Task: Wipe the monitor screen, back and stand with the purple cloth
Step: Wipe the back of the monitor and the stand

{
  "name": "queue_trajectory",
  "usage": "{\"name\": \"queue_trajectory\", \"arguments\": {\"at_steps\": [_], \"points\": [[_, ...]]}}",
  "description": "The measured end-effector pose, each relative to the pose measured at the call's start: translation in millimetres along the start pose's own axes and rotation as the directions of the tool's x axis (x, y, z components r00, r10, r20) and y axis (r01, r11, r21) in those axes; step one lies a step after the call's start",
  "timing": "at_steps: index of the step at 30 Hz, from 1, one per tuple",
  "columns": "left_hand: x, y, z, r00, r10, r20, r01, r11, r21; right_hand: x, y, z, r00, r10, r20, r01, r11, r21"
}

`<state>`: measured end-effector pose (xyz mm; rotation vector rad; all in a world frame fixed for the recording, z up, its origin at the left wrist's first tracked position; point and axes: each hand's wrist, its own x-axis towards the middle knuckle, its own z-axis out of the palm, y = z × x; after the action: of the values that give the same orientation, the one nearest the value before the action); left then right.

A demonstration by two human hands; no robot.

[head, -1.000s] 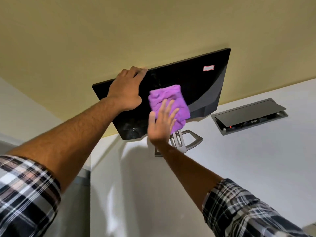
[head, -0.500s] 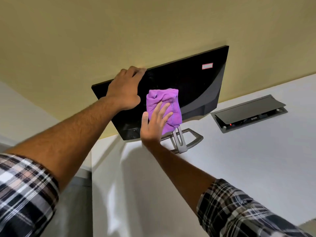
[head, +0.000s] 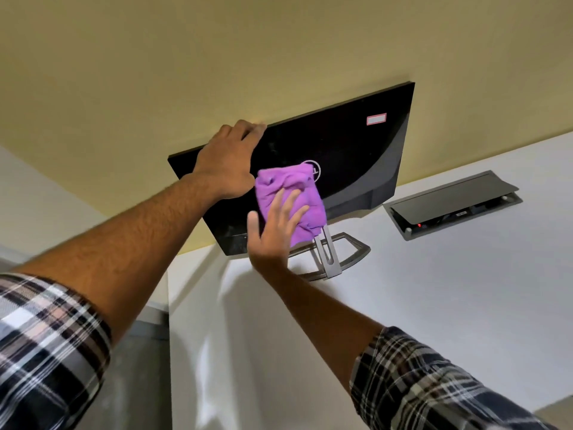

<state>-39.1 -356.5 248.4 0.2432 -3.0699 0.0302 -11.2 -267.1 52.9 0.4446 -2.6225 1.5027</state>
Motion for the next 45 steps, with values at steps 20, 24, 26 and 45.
{"name": "queue_trajectory", "arguments": {"at_steps": [20, 24, 26, 45], "points": [[1.2, -0.9, -2.3, 1.0, -0.01, 0.028, 0.01, 1.0, 0.008, 118.8, 10.9, -91.2, 0.987, -0.107, -0.118, 0.07, 0.956, -0.286], [1.9, 0.2, -2.8, 0.999, -0.011, 0.035, 0.01, 1.0, 0.016, 88.6, 15.1, -69.7, 0.967, -0.253, -0.043, 0.212, 0.881, -0.423], [2.4, 0.1, -2.0, 0.999, -0.011, 0.037, 0.01, 1.0, 0.006, 83.4, 23.2, -71.2, 0.95, -0.312, -0.027, 0.268, 0.854, -0.445], [-3.1, 16.2, -11.0, 0.992, -0.083, 0.098, 0.09, 0.994, -0.067, 51.2, 78.2, -132.4, 0.734, -0.372, 0.568, 0.561, 0.803, -0.199]]}}
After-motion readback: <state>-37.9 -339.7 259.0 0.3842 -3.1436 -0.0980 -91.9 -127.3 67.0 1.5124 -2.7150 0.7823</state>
